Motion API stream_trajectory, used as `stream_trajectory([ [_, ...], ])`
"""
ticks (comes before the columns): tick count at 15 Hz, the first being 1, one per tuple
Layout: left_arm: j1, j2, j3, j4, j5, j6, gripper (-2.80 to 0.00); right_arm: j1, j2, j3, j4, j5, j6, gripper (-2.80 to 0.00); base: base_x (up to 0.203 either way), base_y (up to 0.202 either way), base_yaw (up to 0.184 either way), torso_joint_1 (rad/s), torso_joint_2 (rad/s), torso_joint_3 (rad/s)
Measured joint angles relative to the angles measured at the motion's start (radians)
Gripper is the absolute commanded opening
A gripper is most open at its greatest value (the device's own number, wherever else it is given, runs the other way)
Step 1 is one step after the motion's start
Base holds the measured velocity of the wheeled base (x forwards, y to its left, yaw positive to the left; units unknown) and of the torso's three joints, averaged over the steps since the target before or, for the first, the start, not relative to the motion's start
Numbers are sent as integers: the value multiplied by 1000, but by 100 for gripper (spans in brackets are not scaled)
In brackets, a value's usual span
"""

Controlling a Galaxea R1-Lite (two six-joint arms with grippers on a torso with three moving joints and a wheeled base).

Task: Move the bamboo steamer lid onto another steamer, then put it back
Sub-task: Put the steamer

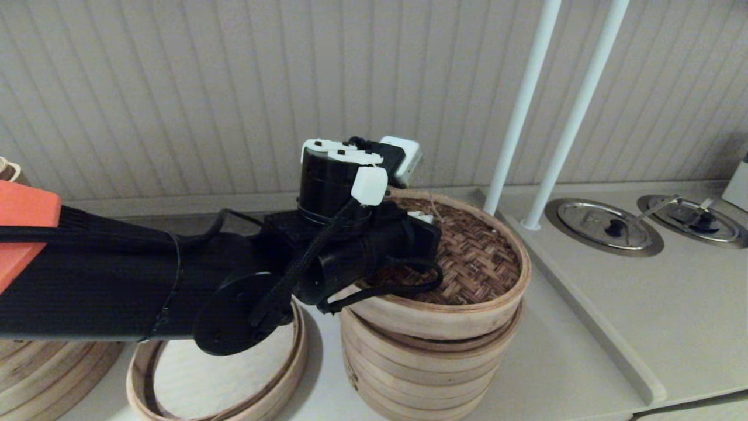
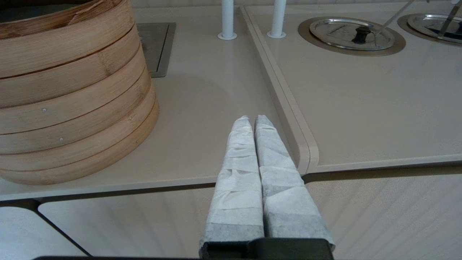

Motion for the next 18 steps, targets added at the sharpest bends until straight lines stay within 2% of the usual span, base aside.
stream_trajectory([
  [7, 19, -73, 25, 34, 36, 0, -280, 0, 0, 0, 0, 0, 0, -280, 0, 0, 0, 0, 0, 0],
  [10, 52, -135, 74, 52, 39, 0, -280, 0, 0, 0, 0, 0, 0, -280, 0, 0, 0, 0, 0, 0],
  [15, 201, -269, 154, 58, 23, 1, -280, 0, 0, 0, 0, 0, 0, -280, 0, 0, 0, 0, 0, 0],
  [18, 297, -345, 242, 61, -20, 2, -280, 0, 0, 0, 0, 0, 0, -280, 0, 0, 0, 0, 0, 0],
])
